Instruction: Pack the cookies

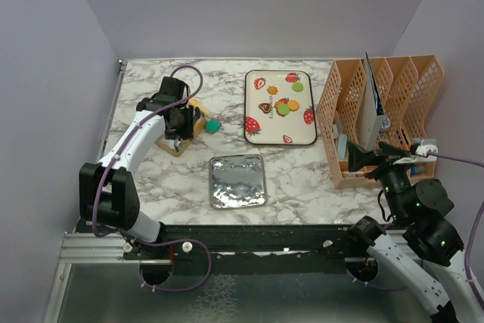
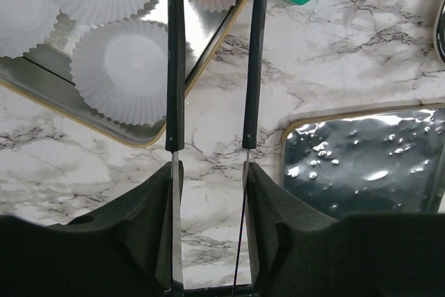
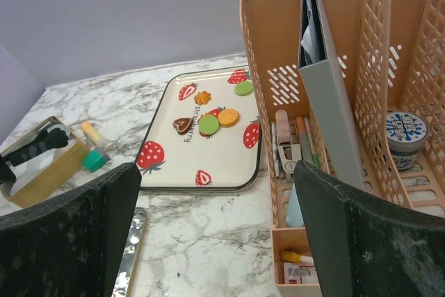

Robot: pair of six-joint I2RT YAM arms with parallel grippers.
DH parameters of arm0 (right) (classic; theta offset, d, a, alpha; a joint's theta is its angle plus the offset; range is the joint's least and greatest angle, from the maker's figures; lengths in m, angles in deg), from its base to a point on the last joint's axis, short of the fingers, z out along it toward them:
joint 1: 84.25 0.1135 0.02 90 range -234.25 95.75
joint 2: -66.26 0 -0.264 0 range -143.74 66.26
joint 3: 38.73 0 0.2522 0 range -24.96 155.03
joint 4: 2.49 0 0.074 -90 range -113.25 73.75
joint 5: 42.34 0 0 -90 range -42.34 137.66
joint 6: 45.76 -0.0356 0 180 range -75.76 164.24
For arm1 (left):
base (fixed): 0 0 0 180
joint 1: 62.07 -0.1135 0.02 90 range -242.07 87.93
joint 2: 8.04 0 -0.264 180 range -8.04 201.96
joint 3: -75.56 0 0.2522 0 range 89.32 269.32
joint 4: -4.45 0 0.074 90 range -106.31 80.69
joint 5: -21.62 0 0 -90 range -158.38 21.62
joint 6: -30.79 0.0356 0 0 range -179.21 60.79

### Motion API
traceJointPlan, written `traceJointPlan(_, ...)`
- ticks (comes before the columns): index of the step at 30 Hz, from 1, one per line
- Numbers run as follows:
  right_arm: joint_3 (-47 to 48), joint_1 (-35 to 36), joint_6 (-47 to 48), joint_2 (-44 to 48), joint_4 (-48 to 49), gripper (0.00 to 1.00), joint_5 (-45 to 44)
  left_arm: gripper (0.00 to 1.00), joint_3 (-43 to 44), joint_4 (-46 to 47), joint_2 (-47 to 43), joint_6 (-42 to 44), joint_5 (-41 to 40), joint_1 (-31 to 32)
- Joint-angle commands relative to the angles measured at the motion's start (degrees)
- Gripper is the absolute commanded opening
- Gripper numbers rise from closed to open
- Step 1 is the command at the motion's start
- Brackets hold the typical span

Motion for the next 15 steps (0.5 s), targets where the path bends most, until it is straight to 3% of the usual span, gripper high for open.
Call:
traceJointPlan(1, -0.4, 0.0, 0.6, -0.3, 0.3, 1.00, 0.3, 0.43, 2.7, -1.4, -3.1, -0.3, 3.3, 0.6)
traceJointPlan(6, -0.4, 0.0, 0.6, -0.2, 0.2, 1.00, 0.3, 0.43, 5.0, -1.6, -3.4, -0.8, 4.3, 4.0)
traceJointPlan(15, -0.4, 0.0, 0.5, 0.3, 0.1, 1.00, 0.2, 0.43, 10.9, -1.1, 2.4, -3.2, 1.5, 15.7)
